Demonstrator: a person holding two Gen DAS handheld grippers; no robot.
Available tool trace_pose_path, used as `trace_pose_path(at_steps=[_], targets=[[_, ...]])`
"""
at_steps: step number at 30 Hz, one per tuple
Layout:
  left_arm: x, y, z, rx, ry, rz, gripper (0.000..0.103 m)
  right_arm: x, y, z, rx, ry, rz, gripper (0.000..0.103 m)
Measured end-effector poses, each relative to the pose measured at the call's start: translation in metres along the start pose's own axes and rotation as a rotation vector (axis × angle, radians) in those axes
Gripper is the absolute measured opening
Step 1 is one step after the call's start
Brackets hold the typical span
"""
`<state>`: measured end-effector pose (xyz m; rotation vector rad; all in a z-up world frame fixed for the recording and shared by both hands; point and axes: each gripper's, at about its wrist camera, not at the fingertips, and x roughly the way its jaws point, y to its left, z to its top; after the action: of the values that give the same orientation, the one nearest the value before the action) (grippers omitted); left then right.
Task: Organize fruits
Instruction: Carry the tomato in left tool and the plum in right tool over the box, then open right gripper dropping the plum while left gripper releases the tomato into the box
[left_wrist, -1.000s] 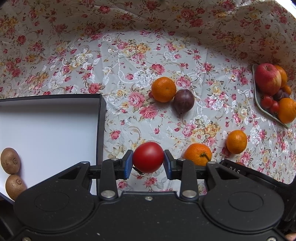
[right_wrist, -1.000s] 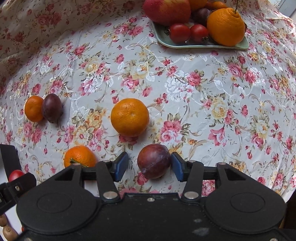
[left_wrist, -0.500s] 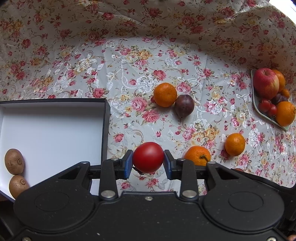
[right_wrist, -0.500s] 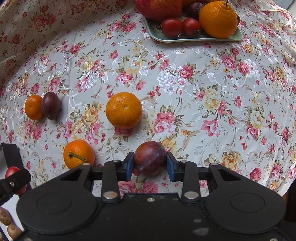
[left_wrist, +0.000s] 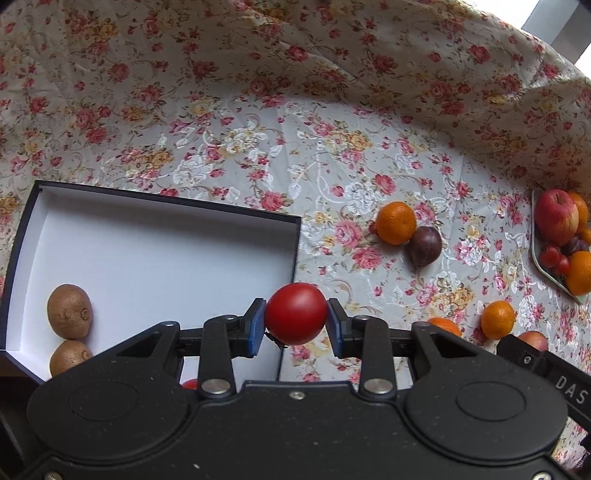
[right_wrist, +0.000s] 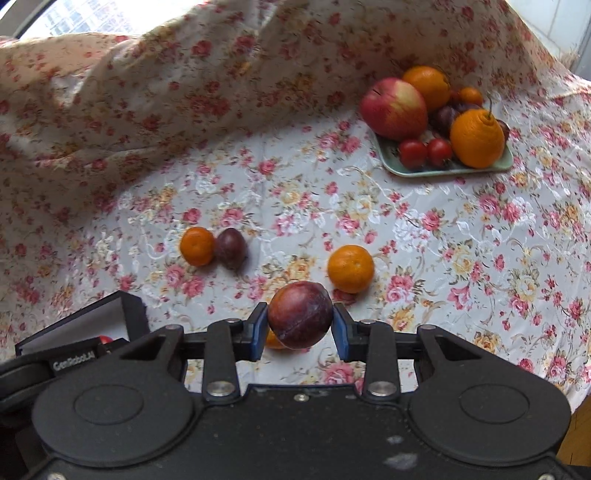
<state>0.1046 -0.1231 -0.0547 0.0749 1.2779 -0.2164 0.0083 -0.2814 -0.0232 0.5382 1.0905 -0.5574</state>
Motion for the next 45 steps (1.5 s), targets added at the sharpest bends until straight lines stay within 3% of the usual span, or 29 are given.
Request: trace_pose_path(at_steps=[8,17,30,37,45], targets=[[-0.006,0.054,-0.001,-0.103,-0.012,0.034,0.043,-0.027,0.057,-0.029,-0.166,-0.068,0.138,0.037],[-0.005,0.103,0.001,-0.164,-0.023,0.094,0.043,-0.025,0.116,-0.057,-0.295,-0.023,0.245,0.037],[-0.001,0.139,-0.002,-0.207,-0.009,0.117,0.044,0.005,0.161,-0.071,-0.337,0.037,0.191,0.039],[0.0,0.145,-0.001,-0.223,-0.002,0.111,0.048,0.009,0.169,-0.075,-0.392,0.06,0.183,0.039],[-0.002,0.137,0.001,-0.211,-0.001,0.109,0.048,0.008,0.158,-0.068,-0.361,0.054,0.165,0.039]])
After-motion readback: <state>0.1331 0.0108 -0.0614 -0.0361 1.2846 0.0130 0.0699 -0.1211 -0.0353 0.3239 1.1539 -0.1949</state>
